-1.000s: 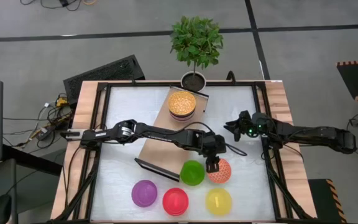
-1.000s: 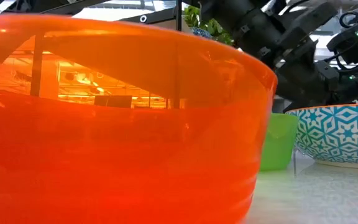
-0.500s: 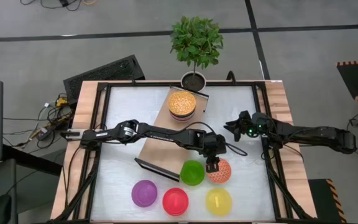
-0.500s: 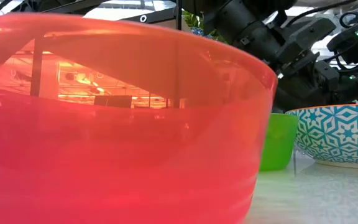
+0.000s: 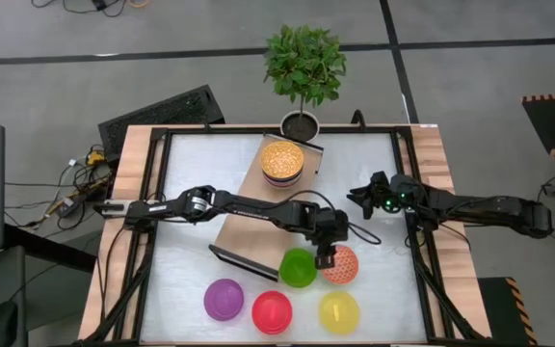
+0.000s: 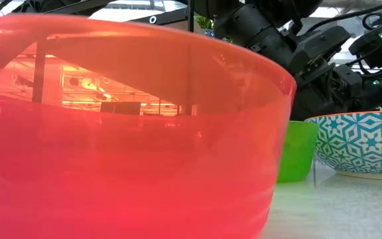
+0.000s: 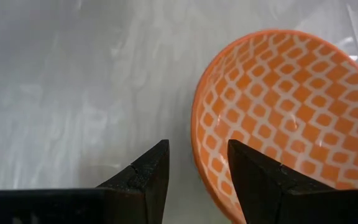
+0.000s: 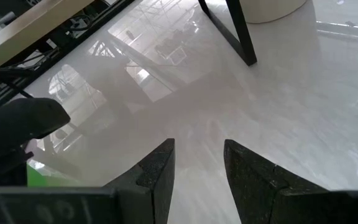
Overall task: Place and stack bowls onto a shelf
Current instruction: Stack the orange patterned bowl on top of the yellow patterned bowl on the shelf
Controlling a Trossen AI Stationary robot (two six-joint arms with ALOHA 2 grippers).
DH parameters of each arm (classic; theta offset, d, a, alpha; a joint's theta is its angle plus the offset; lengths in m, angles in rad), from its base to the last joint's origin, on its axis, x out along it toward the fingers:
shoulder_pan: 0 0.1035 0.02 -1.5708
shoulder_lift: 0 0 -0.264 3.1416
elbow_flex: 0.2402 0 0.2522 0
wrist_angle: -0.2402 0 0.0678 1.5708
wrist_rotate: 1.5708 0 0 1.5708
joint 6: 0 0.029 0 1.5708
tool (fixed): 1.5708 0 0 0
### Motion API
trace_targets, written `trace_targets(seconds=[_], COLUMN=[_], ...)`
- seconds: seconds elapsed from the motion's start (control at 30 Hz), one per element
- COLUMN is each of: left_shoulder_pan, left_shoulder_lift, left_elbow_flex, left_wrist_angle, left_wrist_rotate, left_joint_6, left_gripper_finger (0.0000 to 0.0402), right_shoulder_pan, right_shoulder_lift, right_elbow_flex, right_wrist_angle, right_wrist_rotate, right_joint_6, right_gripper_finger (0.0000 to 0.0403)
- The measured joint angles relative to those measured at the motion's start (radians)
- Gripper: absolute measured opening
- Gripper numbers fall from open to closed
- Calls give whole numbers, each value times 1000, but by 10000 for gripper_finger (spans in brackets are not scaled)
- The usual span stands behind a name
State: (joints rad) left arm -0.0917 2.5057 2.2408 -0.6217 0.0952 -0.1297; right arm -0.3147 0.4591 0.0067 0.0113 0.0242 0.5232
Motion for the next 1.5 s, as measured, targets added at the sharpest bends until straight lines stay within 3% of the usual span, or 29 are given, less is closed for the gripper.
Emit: trace_targets(seconds=[0.37, 0.8, 1.03, 1.27, 1.5], left_shoulder_pan=[0, 0, 0, -1, 13], left_shoulder_lift=[0, 0, 0, 0, 2], left_elbow_flex=[-2, -2, -2, -2, 78], left_wrist_angle=[-23, -42, -44, -18, -9], left_wrist_rotate=[30, 20, -14, -109, -107], left_joint_6=[-22, -23, -24, -61, -165], left_gripper_finger=[106, 97, 12, 4, 2], right_shoulder_pan=[0, 0, 0, 0, 0], right_shoulder_lift=[0, 0, 0, 0, 0], right_elbow_flex=[0, 0, 0, 0, 0], right_wrist_angle=[0, 0, 0, 0, 0], right_wrist_rotate=[0, 0, 0, 0, 1], right_joint_6=[0, 0, 0, 1, 1], right_gripper_finger=[164, 164, 164, 164, 164])
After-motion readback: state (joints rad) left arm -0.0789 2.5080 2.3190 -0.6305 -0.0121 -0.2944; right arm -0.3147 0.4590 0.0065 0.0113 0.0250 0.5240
